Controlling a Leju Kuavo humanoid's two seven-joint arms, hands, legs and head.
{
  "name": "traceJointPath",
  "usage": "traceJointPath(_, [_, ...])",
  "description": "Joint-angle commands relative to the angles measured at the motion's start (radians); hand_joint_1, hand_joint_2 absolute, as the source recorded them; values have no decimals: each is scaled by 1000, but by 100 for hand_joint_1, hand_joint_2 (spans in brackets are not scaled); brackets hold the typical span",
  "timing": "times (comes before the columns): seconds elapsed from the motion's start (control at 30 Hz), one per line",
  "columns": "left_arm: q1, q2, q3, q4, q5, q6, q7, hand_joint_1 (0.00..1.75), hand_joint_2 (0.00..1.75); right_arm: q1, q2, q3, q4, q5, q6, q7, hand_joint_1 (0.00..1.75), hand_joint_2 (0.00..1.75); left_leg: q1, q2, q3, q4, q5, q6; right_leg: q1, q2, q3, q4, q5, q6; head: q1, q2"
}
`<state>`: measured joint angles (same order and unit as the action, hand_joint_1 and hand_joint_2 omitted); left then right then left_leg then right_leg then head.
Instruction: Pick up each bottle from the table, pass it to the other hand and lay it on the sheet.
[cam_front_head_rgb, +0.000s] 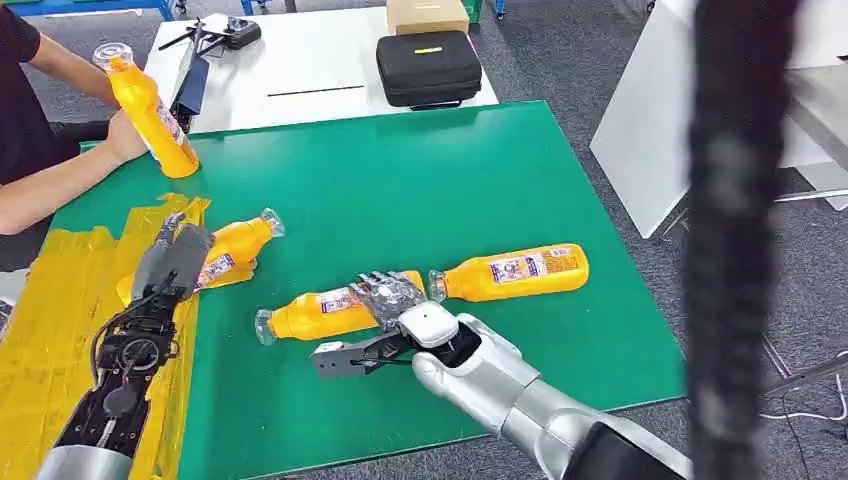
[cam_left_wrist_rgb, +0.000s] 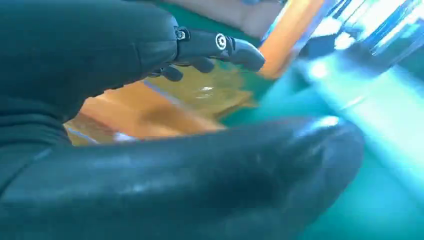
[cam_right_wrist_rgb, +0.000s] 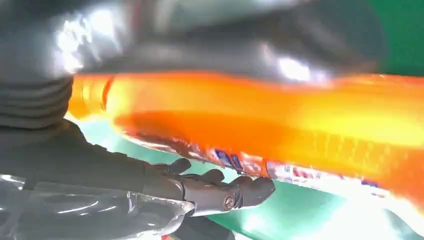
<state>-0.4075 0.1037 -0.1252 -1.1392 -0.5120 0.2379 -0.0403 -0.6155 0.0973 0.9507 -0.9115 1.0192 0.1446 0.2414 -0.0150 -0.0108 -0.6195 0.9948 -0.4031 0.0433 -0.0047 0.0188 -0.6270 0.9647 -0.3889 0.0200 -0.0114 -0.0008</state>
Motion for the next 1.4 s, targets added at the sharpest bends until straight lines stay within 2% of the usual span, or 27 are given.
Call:
traceJointPath(0.03, [78, -56, -6, -303, 219, 21, -48, 0, 0, -77, 29, -15, 269, 22, -33, -34, 0, 175, 1, -1, 5, 1, -3, -3, 1, -3, 6, 0, -3, 0, 0, 0])
traceJointPath(0.33, [78, -49, -27, -317, 252, 30, -53, 0, 0, -75, 31, -15, 294, 32, -36, -42, 0, 175, 1, -1, 3, 0, -2, -3, 1, -2, 4, 0, -2, 0, 0, 0])
traceJointPath(0.47, [83, -37, -57, -370, 323, 64, -104, 0, 0, -67, 27, -4, 342, 54, -12, -57, 0, 175, 1, -3, 4, 0, -2, -3, 2, -5, 5, -1, -2, 0, 0, 0])
traceJointPath(0.57, [97, -48, -62, -416, 328, 73, -107, 0, 0, -55, 22, 6, 372, 62, -6, -64, 0, 175, 2, -3, 8, 1, -4, -4, 2, -5, 9, -1, -4, 0, 0, 0])
traceJointPath(0.63, [90, -52, -67, -417, 331, 74, -104, 0, 0, -52, 22, 17, 388, 69, 9, -73, 2, 175, 2, -3, 5, -1, -1, -2, 2, -4, 5, -2, -1, 0, 0, 0])
traceJointPath(0.67, [87, -50, -70, -414, 322, 80, -105, 0, 0, -48, 24, 9, 390, 61, 12, -79, 173, 175, 1, -4, 7, -1, -2, -3, 2, -5, 8, -2, -3, 0, 0, 0])
traceJointPath(1.07, [96, -47, -64, -408, 332, 81, -103, 0, 0, -40, 19, -21, 374, 40, -5, -81, 175, 175, 1, -4, 15, -1, -1, -3, 2, -6, 15, -3, -2, -1, 0, 0])
traceJointPath(1.23, [126, -70, -8, -397, 633, -17, -4, 0, 0, -13, -4, -200, 242, -124, -74, -95, 175, 175, 1, -4, 16, -1, -1, -2, 1, -4, 16, -3, -1, 0, 0, 0])
traceJointPath(1.27, [139, -75, 12, -389, 721, -26, 10, 0, 175, 11, -12, -280, 160, -220, -85, -113, 175, 175, 1, -4, 16, -1, -1, -2, 1, -5, 16, -3, -2, 0, 0, 0])
traceJointPath(1.33, [161, -75, 38, -383, 811, -16, 8, 0, 175, 52, -28, -355, 14, -319, -133, -115, 175, 175, 1, -4, 16, 0, -2, -3, 1, -5, 16, -2, -2, -1, 0, 0])
traceJointPath(1.37, [178, -78, 56, -386, 878, -15, 8, 0, 175, 87, -24, -419, -81, -426, -152, -116, 175, 175, 0, -3, 14, -1, -1, -2, 1, -4, 14, -2, -2, 0, 0, 0])
traceJointPath(1.4, [187, -74, 61, -386, 915, -14, 7, 0, 175, 98, -38, -418, -140, -443, -183, -118, 175, 175, 1, -3, 15, 0, -2, -3, 1, -4, 15, -2, -3, -1, 0, 0])
